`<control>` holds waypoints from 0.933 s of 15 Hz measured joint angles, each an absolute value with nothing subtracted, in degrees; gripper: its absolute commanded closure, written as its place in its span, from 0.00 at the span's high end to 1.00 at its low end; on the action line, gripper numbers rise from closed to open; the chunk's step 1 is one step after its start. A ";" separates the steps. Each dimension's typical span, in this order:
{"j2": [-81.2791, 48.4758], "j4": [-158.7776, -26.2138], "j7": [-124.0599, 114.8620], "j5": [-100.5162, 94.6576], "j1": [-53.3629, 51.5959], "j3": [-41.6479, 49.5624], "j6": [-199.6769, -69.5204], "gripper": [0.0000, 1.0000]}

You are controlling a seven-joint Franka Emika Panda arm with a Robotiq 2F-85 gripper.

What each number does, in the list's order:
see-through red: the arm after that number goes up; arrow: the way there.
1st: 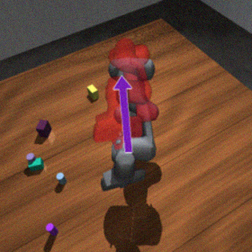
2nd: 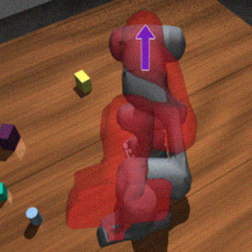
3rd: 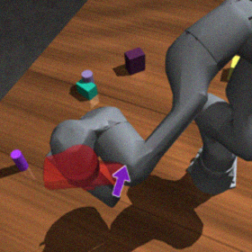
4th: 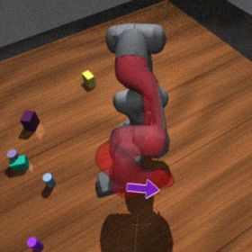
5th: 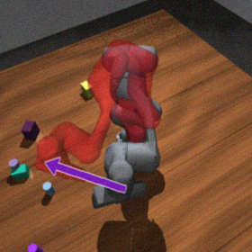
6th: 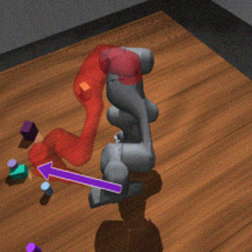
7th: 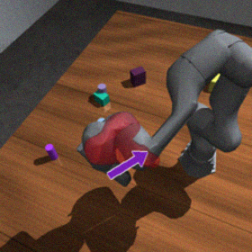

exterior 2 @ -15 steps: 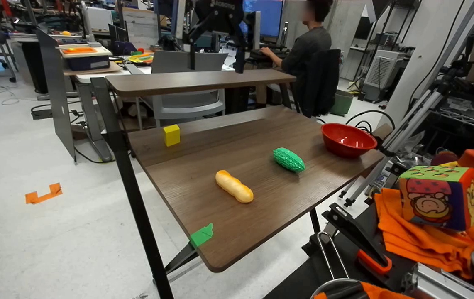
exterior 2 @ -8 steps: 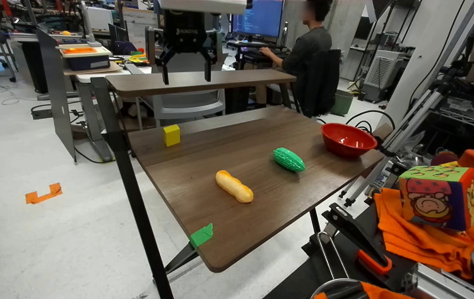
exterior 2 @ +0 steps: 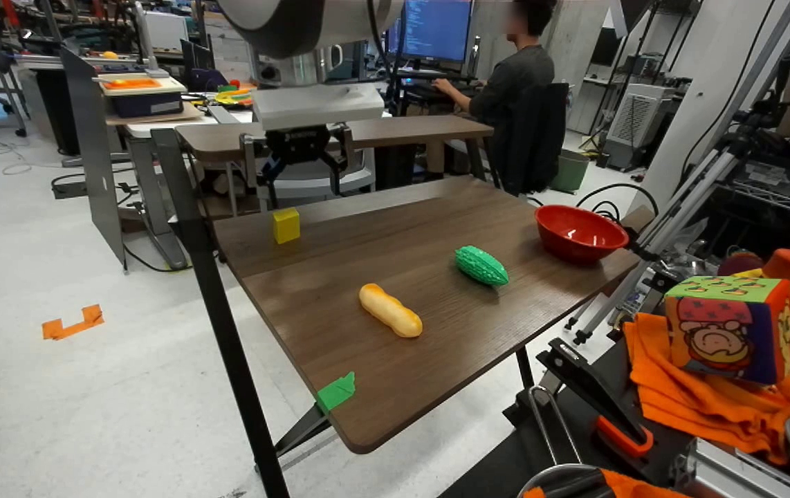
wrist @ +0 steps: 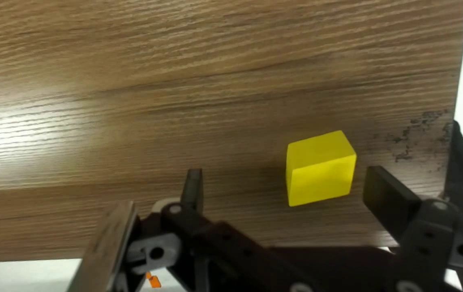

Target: Pick up the yellow block and slightly move it to the right.

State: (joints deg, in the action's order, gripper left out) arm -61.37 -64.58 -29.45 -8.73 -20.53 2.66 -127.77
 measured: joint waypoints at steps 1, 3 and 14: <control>-62.47 -63.60 -29.45 -8.73 -20.87 2.66 -127.77 1.00; -64.30 -61.61 -29.45 -8.73 -21.57 2.67 -127.77 1.00; -71.96 -50.43 -29.72 -8.61 -22.40 3.32 -124.72 0.68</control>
State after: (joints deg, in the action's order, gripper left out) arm -71.96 -50.43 -29.72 -8.61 -22.40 3.32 -124.72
